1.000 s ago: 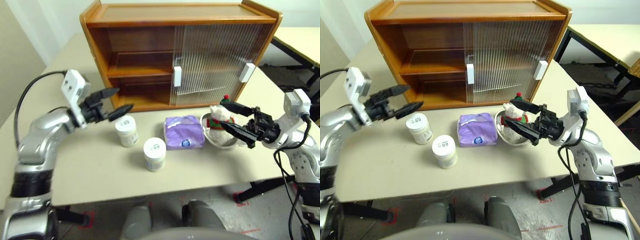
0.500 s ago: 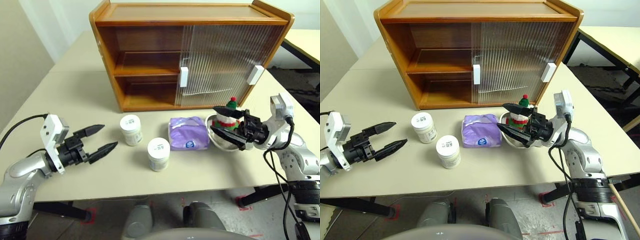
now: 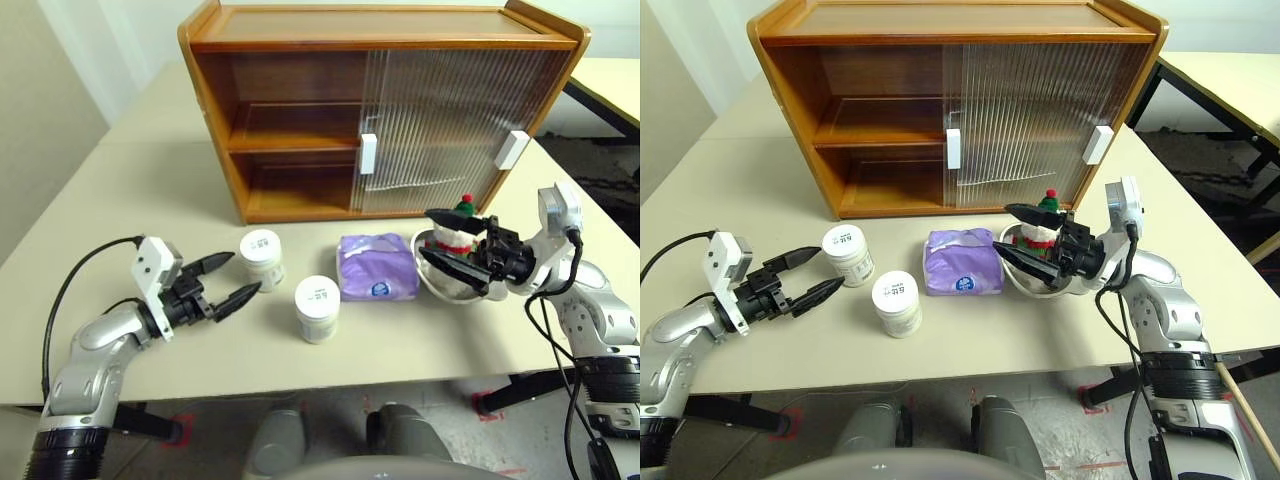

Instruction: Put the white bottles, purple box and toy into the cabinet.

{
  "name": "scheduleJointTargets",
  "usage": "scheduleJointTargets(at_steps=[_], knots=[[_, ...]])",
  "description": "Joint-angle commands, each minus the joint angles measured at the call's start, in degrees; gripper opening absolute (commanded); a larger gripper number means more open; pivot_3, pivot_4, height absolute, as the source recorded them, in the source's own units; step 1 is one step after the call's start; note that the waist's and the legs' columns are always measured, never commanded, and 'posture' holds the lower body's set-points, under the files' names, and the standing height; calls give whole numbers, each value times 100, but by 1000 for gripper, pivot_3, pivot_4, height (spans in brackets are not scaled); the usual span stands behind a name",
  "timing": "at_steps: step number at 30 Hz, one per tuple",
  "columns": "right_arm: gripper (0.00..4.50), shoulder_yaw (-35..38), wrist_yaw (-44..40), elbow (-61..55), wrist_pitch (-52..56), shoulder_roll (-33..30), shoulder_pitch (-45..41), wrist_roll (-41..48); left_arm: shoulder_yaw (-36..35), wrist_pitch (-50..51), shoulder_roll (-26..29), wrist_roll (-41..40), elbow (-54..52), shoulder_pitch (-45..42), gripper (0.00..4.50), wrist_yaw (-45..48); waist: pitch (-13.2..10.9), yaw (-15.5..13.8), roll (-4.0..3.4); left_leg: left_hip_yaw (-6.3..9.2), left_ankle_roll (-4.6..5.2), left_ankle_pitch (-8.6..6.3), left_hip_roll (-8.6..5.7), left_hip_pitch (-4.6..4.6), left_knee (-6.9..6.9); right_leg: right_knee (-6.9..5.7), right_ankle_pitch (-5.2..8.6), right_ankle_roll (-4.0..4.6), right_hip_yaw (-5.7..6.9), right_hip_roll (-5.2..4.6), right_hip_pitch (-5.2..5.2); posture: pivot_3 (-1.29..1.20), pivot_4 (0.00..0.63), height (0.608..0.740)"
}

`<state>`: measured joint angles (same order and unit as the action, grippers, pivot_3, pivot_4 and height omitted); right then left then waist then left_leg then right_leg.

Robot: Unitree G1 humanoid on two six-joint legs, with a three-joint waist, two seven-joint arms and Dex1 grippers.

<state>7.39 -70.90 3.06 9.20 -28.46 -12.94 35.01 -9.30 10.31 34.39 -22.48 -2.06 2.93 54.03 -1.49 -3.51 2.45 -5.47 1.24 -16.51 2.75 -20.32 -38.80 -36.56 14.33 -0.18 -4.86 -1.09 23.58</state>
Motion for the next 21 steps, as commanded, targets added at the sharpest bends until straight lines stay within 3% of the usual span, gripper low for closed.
scheduleJointTargets(at_steps=[1,19,21], knots=[[4500,20,51,-54,-32,-35,-6,-33,214,-148,27,231,248,-129,4481,21,0,0,0,0,0,0,0,0,0,0,0,0,0,0,0,153,0,740],[4500,-82,59,-140,101,-74,-74,-31,1058,-844,-318,808,1453,-943,4481,199,1,-24,0,-2,6,3,-1,-3,-1,-7,-1,2,-2,3,4,151,0,740],[4500,-88,49,-132,104,-87,-86,-39,1062,-782,-339,763,1462,-949,4110,201,1,-23,1,-3,25,14,-1,-2,-1,-9,0,1,-4,3,4,151,0,740]])
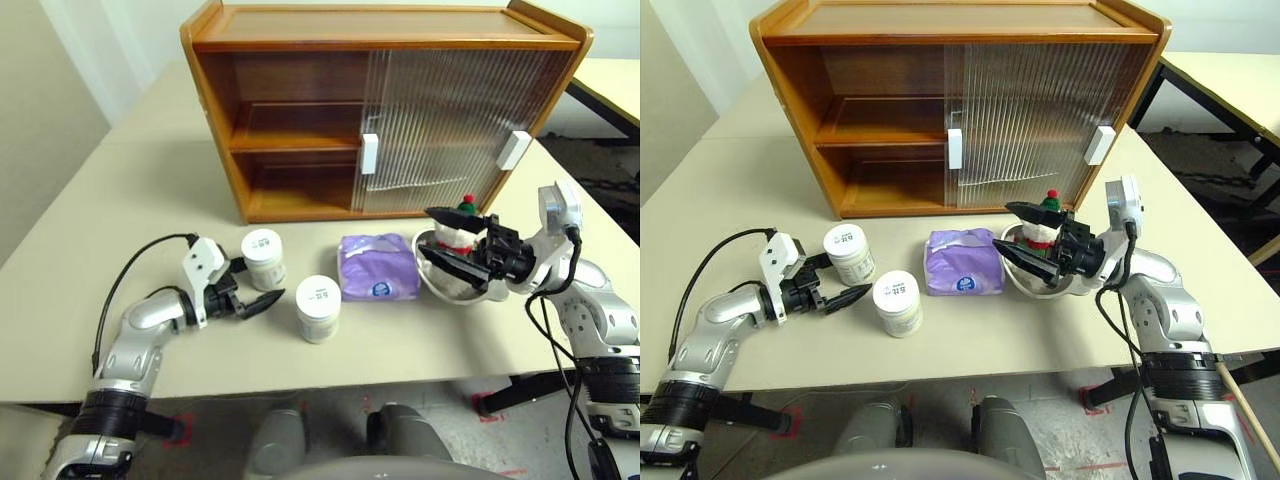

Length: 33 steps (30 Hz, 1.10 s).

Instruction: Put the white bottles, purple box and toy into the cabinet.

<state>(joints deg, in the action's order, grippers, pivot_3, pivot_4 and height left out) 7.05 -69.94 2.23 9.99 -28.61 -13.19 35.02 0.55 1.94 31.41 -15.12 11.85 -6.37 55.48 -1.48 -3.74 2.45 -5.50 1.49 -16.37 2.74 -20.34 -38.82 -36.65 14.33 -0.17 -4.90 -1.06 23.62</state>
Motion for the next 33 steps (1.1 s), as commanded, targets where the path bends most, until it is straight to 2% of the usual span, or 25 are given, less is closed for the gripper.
scheduleJointTargets(at_steps=[1,3,4,11,15,24,33], knots=[[4500,-51,-48,-46,26,-77,-67,-38,65,69,-46,12,69,-12,3911,40,1,0,1,1,0,0,1,0,0,0,0,0,1,0,0,148,0,740],[4500,-45,-54,-44,34,-93,-77,-31,32,39,-58,18,63,-6,3226,-16,1,-6,1,0,0,0,-1,0,0,0,1,0,-1,-2,0,148,0,740],[4500,-53,-61,-45,39,-97,-77,-30,-19,44,-84,-22,53,-18,3057,-60,1,-9,1,0,0,0,-1,-1,0,1,1,0,-1,-2,0,150,0,740],[4500,-103,-59,-39,67,-71,-140,-37,-204,276,-342,-200,-52,-381,3058,-427,-1,-49,4,3,0,-1,-1,-2,-1,-2,1,-1,0,-2,1,158,0,740],[4500,-123,-59,-7,73,-65,-203,-37,-77,468,-543,-125,-59,-739,3058,-547,-2,-48,7,4,0,0,-2,-5,-7,-4,-1,-5,1,2,0,158,0,740],[4500,-100,158,-291,163,58,-51,48,145,374,-1022,528,898,-1812,3058,-1391,-3,-32,10,10,2,0,-6,-11,-6,-5,-7,3,-10,14,1,142,0,740],[4500,-100,558,-599,28,381,169,-3,40,16,-1516,918,2361,-2820,3058,-2294,-8,-42,21,11,3,-1,-13,-16,-8,-2,-9,-1,-11,12,1,113,0,740]])
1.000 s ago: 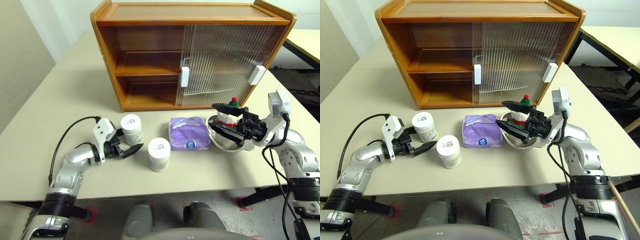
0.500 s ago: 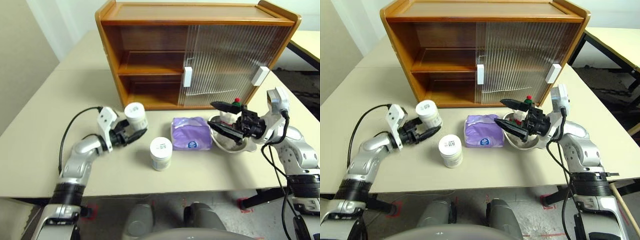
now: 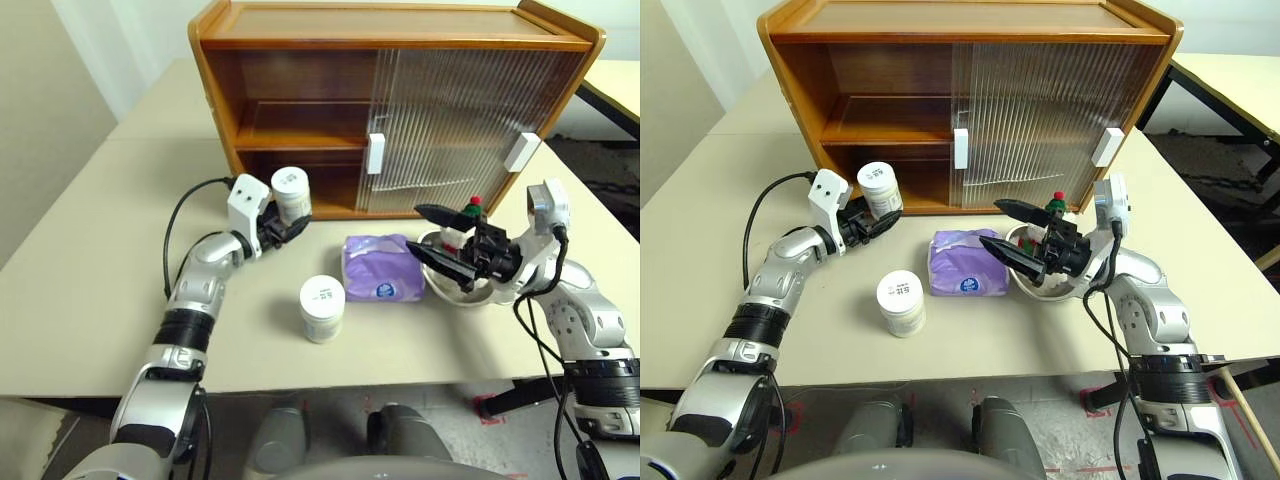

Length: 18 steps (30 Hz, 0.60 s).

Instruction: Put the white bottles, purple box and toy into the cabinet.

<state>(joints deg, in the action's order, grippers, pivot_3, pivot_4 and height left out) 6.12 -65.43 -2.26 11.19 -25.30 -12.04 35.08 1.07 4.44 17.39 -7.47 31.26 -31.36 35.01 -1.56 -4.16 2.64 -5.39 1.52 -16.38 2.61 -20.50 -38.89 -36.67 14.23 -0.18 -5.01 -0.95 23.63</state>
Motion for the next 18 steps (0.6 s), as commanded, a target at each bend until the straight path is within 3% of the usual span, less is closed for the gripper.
scheduleJointTargets(at_steps=[1,18], knots=[[4500,-5,135,-172,-106,65,61,-16,-7,-261,-147,194,576,-413,3058,-313,-1,0,3,0,0,0,0,0,0,0,0,0,1,0,0,113,0,740],[4500,-82,513,-284,-379,131,177,-260,-174,-1096,-606,571,3283,-2084,3058,-1301,-7,9,12,4,2,1,-34,-6,-4,-3,-2,-8,5,1,3,79,0,740]])
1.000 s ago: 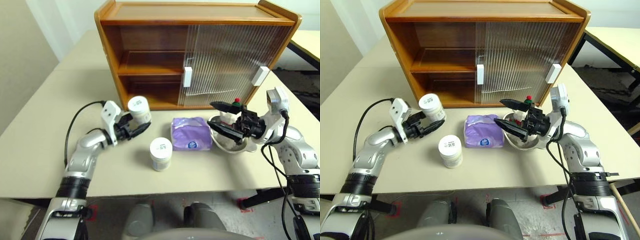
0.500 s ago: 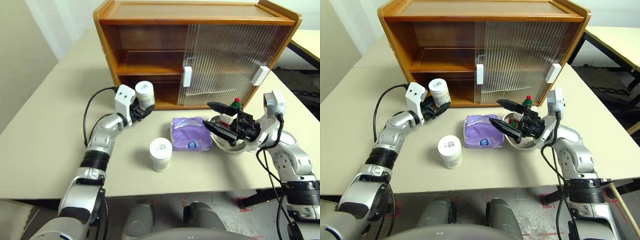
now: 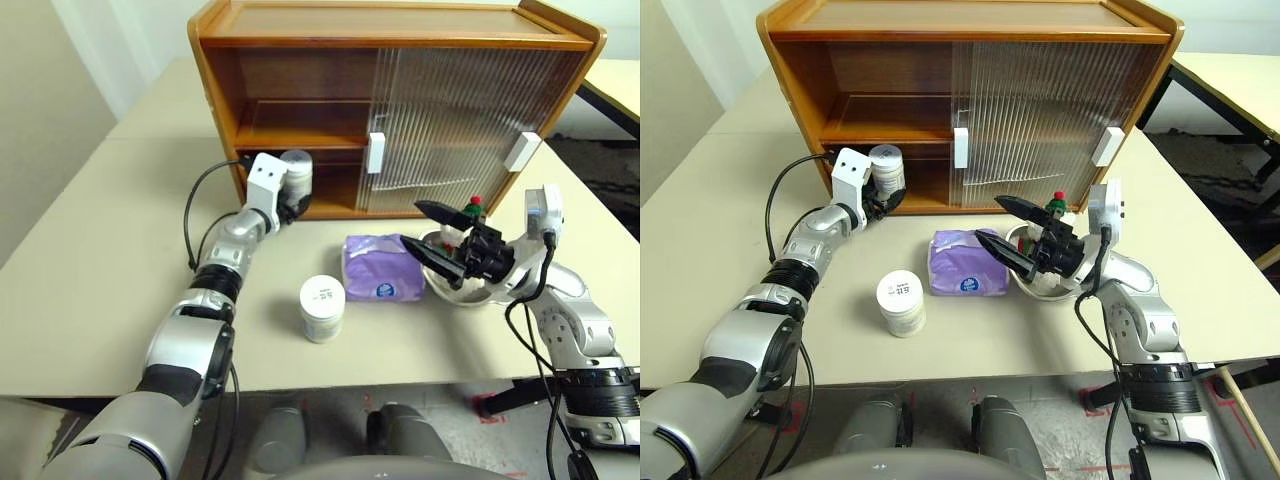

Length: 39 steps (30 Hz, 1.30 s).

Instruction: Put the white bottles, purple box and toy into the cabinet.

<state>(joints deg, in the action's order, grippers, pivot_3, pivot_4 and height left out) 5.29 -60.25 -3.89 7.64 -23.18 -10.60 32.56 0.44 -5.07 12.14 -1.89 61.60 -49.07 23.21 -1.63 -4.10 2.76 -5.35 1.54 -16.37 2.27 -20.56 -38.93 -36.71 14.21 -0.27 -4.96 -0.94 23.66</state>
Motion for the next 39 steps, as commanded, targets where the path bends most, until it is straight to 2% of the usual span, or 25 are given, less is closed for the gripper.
scheduleJointTargets(at_steps=[1,12,19,23,33,39], knots=[[4500,5,-8,-135,-14,-95,43,1,-138,-165,-122,7,349,-385,3058,-173,-1,3,1,0,1,0,0,0,-1,0,0,-5,-1,0,0,76,0,740],[4500,-55,0,-413,123,-192,280,51,-235,-173,-434,58,917,-735,3058,-436,-3,157,8,1,4,1,-13,-5,-5,3,-5,-18,-11,-1,1,61,0,740],[4500,-70,24,-510,245,-179,286,72,-264,-98,-386,73,986,-697,3058,-522,-5,206,10,7,7,-9,-14,-8,-4,3,-8,-13,-10,-2,3,73,0,740],[4500,-82,-8,-476,284,-181,226,77,-264,-87,-329,89,980,-650,4481,-545,-5,202,11,7,7,-9,-15,-6,-5,2,-10,-13,-10,-2,2,81,0,740],[4500,-106,-59,-411,315,-183,127,64,-323,-62,-275,-28,714,-471,4481,-400,-5,197,11,6,9,-8,-17,-4,-5,-1,-10,-14,-11,-3,2,93,0,740],[4500,-120,-105,-357,268,-184,144,33,-354,215,-222,-144,-143,-21,4481,-155,-5,201,11,6,8,-8,-17,-3,-5,-3,-11,-13,-12,-3,2,97,0,740]])
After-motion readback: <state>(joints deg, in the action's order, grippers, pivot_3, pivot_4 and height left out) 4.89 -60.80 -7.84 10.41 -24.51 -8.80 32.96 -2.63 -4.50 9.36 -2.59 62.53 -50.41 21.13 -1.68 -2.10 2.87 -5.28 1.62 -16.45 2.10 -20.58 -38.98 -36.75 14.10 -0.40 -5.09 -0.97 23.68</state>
